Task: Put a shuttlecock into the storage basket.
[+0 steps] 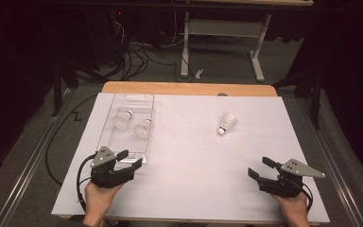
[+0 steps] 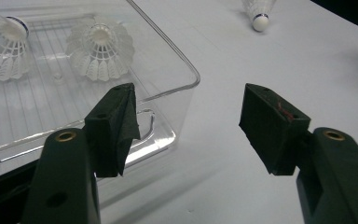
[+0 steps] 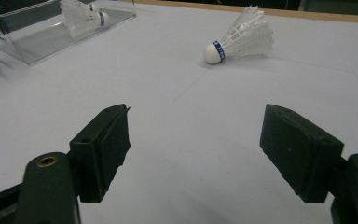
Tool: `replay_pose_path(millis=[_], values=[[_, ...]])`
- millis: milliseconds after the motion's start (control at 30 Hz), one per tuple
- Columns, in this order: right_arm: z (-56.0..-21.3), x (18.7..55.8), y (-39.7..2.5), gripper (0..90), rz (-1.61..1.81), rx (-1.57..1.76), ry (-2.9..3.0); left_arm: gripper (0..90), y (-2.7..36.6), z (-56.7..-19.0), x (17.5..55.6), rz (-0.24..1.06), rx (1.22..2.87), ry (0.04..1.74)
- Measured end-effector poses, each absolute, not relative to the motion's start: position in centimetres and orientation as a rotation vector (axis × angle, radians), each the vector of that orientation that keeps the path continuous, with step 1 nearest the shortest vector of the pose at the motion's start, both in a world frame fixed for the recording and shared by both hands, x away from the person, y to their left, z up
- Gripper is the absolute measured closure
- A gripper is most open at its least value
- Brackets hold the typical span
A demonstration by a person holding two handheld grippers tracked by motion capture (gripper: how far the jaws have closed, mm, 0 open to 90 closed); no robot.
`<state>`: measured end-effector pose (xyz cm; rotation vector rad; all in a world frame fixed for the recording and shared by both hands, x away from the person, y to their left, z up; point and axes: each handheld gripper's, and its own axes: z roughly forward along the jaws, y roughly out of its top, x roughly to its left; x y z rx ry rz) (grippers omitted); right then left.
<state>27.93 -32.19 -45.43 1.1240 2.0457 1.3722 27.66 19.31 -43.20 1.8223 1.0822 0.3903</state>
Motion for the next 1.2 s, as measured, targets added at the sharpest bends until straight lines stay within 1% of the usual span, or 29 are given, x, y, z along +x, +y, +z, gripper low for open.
replay_pose_path(millis=[733, 1200], values=[[-45.4, 28.4, -32.0, 24.3, 1.347, 1.139, 2.061, 35.6, 19.3, -44.3, 27.4, 0.347, 1.808, 1.061], [-44.5, 29.4, -31.8, 24.5, 1.33, 1.171, 2.042, 34.7, 19.1, -44.5, 27.2, 0.341, 1.814, 1.038]])
